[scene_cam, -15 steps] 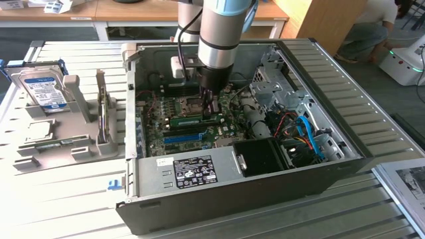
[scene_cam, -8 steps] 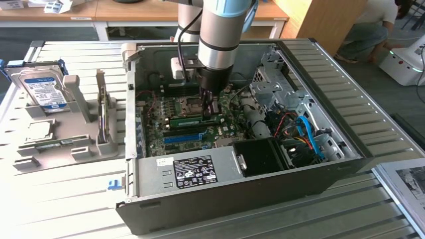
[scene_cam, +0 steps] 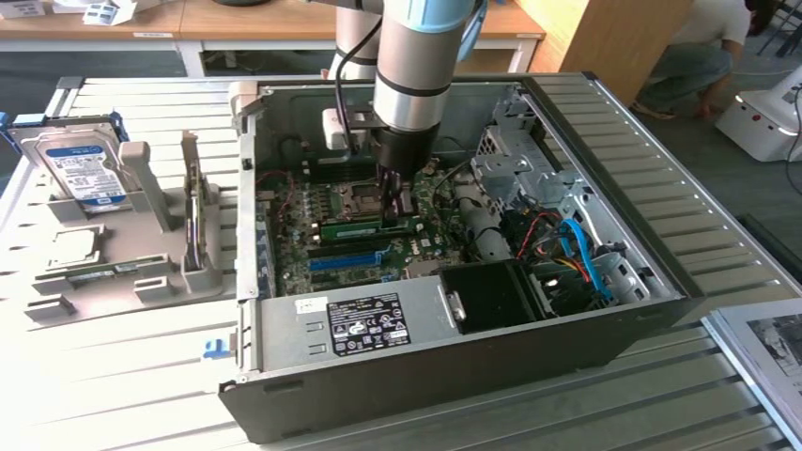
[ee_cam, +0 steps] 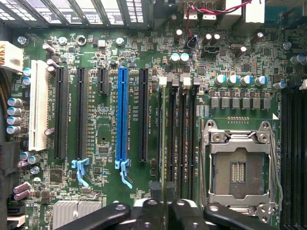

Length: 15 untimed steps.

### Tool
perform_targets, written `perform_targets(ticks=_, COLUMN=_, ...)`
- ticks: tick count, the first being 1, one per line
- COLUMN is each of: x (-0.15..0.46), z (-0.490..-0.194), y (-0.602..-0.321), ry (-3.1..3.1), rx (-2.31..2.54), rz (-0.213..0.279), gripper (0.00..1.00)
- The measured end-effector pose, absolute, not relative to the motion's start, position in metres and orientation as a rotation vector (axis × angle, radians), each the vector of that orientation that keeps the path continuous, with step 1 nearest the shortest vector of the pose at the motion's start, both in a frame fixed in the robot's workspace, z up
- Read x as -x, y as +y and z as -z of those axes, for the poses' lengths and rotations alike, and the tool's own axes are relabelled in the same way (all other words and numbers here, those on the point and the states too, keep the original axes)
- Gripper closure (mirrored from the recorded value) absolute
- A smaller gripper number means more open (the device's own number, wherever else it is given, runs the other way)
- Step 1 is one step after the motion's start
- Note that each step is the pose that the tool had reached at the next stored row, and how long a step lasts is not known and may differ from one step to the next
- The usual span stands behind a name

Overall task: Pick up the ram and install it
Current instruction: 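Insert the ram into the slot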

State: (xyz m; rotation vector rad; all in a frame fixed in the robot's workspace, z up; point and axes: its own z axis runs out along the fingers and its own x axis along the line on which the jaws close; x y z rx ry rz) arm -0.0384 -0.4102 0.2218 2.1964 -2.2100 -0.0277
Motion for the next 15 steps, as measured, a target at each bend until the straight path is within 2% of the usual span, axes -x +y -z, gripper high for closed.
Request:
perform_targets(ticks=1, x=0.0384, z=-0.2219, y=-0.4102, ry=-2.210, rx=-2.196, rz=0.028, gripper=0.81)
perform_targets(ticks=15, x=0.0384, z=-0.2250, y=-0.4102, ry=-2.210, rx=-2.196, rz=0.028, gripper=0.81)
